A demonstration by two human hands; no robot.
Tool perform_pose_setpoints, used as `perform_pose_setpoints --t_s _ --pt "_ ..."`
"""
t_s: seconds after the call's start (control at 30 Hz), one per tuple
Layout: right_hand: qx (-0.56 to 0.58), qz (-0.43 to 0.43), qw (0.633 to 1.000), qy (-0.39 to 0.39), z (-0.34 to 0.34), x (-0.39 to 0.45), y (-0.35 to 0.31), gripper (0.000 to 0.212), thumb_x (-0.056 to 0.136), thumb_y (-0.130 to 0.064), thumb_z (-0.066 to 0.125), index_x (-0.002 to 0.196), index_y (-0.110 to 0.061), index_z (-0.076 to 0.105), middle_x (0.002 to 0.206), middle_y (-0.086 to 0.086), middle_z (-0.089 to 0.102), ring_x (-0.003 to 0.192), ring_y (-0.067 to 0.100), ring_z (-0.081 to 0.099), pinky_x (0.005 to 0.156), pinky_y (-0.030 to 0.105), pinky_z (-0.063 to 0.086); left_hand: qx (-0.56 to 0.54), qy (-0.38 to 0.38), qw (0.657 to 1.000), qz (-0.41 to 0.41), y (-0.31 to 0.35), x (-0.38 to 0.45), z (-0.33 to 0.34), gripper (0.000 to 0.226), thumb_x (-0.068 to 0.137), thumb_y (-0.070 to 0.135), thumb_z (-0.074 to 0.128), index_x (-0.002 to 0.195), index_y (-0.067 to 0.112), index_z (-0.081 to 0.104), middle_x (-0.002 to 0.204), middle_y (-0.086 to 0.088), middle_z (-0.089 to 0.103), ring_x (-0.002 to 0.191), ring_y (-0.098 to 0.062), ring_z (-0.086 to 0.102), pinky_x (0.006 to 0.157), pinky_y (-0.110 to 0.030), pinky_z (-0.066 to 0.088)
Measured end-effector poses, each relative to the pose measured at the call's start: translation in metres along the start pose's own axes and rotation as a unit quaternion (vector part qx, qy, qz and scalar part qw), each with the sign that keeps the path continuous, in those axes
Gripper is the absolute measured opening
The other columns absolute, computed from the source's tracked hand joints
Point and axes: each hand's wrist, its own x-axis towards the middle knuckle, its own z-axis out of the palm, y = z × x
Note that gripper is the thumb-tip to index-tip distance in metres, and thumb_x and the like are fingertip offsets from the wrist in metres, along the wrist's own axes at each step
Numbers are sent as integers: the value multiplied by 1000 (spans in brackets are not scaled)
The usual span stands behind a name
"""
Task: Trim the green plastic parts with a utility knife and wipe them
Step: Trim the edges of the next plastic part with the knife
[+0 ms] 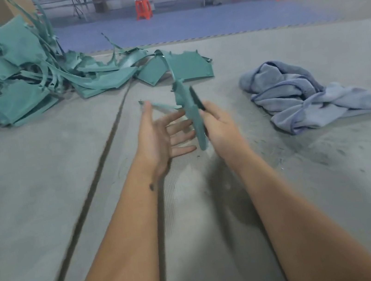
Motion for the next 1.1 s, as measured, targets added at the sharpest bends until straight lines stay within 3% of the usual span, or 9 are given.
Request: perform_pose_setpoints --t_s 0.07,0.13,0.2,0.3,0.4,0.5,0.67,0.97,1.1 --pt "-41 -7 998 -38 2 -2 4 29 101 -30 39 115 -34 64 101 -10 65 96 4 61 89 27 49 -69 -87 994 -6 7 -7 -9 90 82 77 31 127 5 60 127 -25 60 108 -43 62 78 -56 54" --pt "-64 -20 996 -65 8 -7 6 34 102 -40 33 119 -37 63 108 -9 59 97 -6 57 89 19 49 -97 -102 990 2 6 -12 -8 66 84 61 50 118 8 69 120 -22 65 106 -41 65 74 -56 54" --pt "-139 -64 987 -46 12 -9 10 34 104 -38 34 119 -31 63 110 3 60 103 9 58 93 32 48 -51 -60 997 7 3 -12 -2 28 90 24 55 108 10 72 103 -17 72 90 -33 71 65 -47 57" --pt "-232 -64 969 54 5 -7 14 24 101 -33 42 101 -17 60 96 6 56 91 24 54 85 45 46 -56 60 997 10 -2 -2 -1 33 85 -11 38 105 3 61 96 -19 70 78 -32 72 59 -44 59" --pt "-168 -31 980 105 -11 -4 12 18 99 -27 47 86 -15 54 76 7 59 69 27 54 66 47 49 -113 131 984 29 -2 5 -5 19 93 -9 44 102 2 57 103 -19 66 87 -36 68 59 -45 60" --pt "-91 -7 991 97 -21 -4 11 20 98 -26 50 79 -21 54 58 5 55 46 14 45 46 31 40 -162 148 975 36 -4 12 -4 10 100 9 48 103 7 57 104 -14 66 88 -31 68 58 -39 59" --pt "-41 20 997 65 -15 -1 15 35 101 -43 36 84 -23 61 57 -8 49 53 7 41 55 26 34 -175 187 964 63 -5 19 1 13 101 19 48 106 12 58 96 -8 65 82 -21 64 52 -23 55" --pt "-93 -10 989 110 -29 5 23 30 100 -30 45 73 -20 55 50 -7 44 44 5 36 44 20 32 -230 131 963 41 -7 19 -2 16 101 2 41 99 6 56 93 -13 69 71 -23 72 55 -35 60" --pt "-154 -17 982 104 -27 8 30 34 99 -28 47 65 -21 49 54 -4 43 53 14 37 53 29 32 -232 121 964 41 -9 20 -3 17 102 3 40 103 8 56 101 -14 67 82 -26 70 58 -35 60"
